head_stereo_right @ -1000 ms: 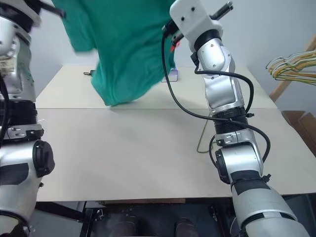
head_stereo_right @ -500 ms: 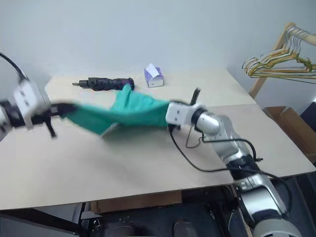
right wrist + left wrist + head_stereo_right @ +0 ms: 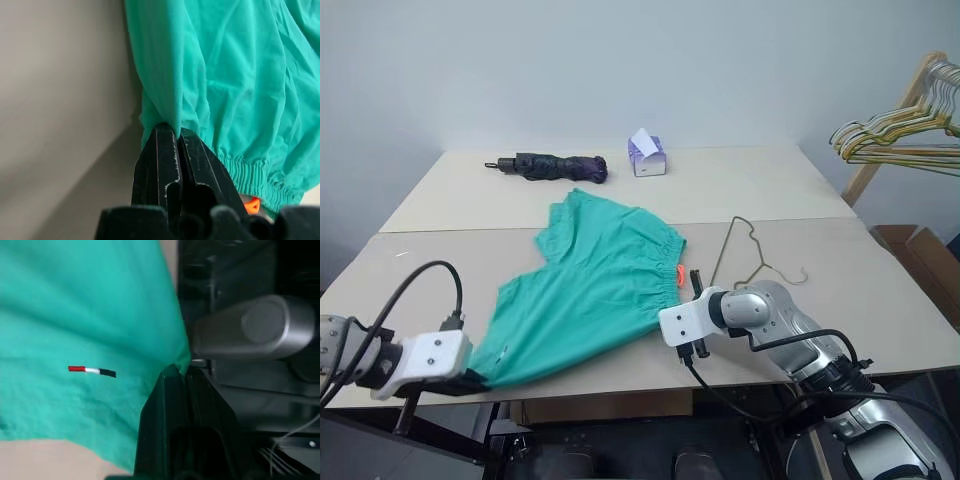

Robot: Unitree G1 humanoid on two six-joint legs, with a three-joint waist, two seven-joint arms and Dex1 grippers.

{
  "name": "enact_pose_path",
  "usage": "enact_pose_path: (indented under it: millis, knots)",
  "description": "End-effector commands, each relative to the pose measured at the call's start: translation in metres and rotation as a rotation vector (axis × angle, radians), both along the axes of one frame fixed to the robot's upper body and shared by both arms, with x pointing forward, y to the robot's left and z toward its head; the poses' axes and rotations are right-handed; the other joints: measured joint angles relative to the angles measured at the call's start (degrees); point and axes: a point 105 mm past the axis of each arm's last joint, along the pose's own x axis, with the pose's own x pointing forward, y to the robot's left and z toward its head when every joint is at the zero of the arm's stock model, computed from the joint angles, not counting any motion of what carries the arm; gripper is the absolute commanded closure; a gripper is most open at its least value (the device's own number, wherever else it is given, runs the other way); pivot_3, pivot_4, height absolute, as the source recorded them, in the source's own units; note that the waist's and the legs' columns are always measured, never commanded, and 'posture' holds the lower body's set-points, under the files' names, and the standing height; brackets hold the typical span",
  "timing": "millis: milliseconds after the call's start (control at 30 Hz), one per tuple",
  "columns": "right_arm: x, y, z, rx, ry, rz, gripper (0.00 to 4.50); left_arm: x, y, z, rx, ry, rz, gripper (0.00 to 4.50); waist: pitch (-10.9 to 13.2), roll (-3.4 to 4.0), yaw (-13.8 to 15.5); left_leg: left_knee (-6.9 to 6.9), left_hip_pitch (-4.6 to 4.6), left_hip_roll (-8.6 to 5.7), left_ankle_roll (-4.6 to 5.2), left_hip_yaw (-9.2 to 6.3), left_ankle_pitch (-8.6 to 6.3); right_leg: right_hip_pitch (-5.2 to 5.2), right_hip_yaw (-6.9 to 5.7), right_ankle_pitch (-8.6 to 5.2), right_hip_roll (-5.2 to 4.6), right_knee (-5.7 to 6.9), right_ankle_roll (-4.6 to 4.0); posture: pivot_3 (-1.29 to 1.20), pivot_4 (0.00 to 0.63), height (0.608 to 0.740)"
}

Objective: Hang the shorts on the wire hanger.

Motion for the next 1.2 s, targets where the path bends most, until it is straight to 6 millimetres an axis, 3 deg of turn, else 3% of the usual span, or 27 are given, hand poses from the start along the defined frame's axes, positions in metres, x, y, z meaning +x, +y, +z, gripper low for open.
enact_pose_path:
  millis: [33,100,200,300,433,500,600,733,933,1200]
  knots:
    - [0.0,-0.009,0.004,-0.022,-0.011,-0.008,4.47,0.007,0.01,0.001,0.085,-0.049,0.016,4.5,0.0,0.0,0.06,0.0,0.0,0.0,0.0,0.0,0.0,0.01,0.0,0.0,0.0,0.0,0.0,0.13,0.0,0.74]
    - [-0.004,-0.009,0.003,-0.034,-0.009,0.01,4.47,0.007,0.009,0.0,0.086,-0.057,0.013,4.5,0.0,0.0,0.1,0.0,0.01,-0.01,0.0,0.0,0.0,0.02,0.0,0.0,0.0,0.0,0.0,0.13,0.0,0.74]
    - [-0.014,-0.015,0.003,-0.068,0.045,0.04,3.75,0.008,0.004,0.001,0.05,-0.069,-0.005,3.83,0.02,0.02,0.1,0.0,0.0,-0.01,0.0,0.01,0.0,0.02,0.0,0.0,-0.01,-0.02,0.0,0.13,0.0,0.74]
    - [-0.018,-0.019,0.006,-0.04,0.08,0.022,2.73,0.011,0.006,0.006,0.041,-0.074,-0.013,2.88,0.03,0.01,0.2,0.0,0.01,0.0,0.0,0.01,0.0,0.02,-0.01,0.0,-0.01,-0.04,0.0,0.12,0.0,0.74]
    - [-0.019,-0.022,0.028,0.118,0.169,-0.062,1.44,0.018,0.007,0.025,-0.033,-0.07,0.001,1.69,0.04,0.02,0.06,0.0,0.02,0.01,0.01,0.01,0.0,0.03,-0.01,0.0,0.01,-0.02,0.0,0.11,0.0,0.74]
    - [-0.02,-0.026,0.044,0.211,0.208,-0.105,1.38,0.024,0.006,0.039,-0.099,-0.089,0.018,1.01,0.08,0.0,0.01,0.0,0.0,0.01,0.0,0.01,0.0,0.02,-0.01,0.0,0.01,-0.02,0.0,0.1,0.0,0.74]
    - [0.014,-0.041,0.067,0.422,0.2,-0.396,1.38,0.048,-0.004,0.057,-0.258,-0.221,0.082,0.35,0.1,0.0,0.0,0.0,-0.02,0.02,0.01,0.0,0.0,0.01,-0.03,0.0,0.01,-0.03,0.01,0.09,0.0,0.74]
    - [0.045,-0.059,0.066,0.607,0.237,-0.707,1.38,0.065,-0.029,0.073,-0.451,-0.276,0.091,0.35,0.09,0.0,-0.1,0.01,0.05,0.02,0.0,-0.01,0.0,0.07,-0.03,0.05,0.04,-0.01,0.03,0.06,0.0,0.74]
    - [0.083,-0.068,0.026,0.687,0.302,-1.055,1.38,0.07,-0.056,0.076,-0.542,-0.254,0.046,0.35,0.08,-0.02,-0.8,0.0,-0.09,-0.01,0.02,-0.01,-0.02,-0.05,0.02,0.33,0.04,-0.02,-0.41,0.04,0.0,0.74]
    - [0.094,-0.062,-0.007,0.608,0.299,-1.122,1.38,0.081,-0.054,0.079,-0.515,-0.256,0.025,0.35,0.09,0.0,-2.08,0.0,-0.1,0.0,0.03,-0.03,-0.02,-0.05,0.02,0.33,0.06,-0.04,-0.39,-0.01,0.0,0.74]
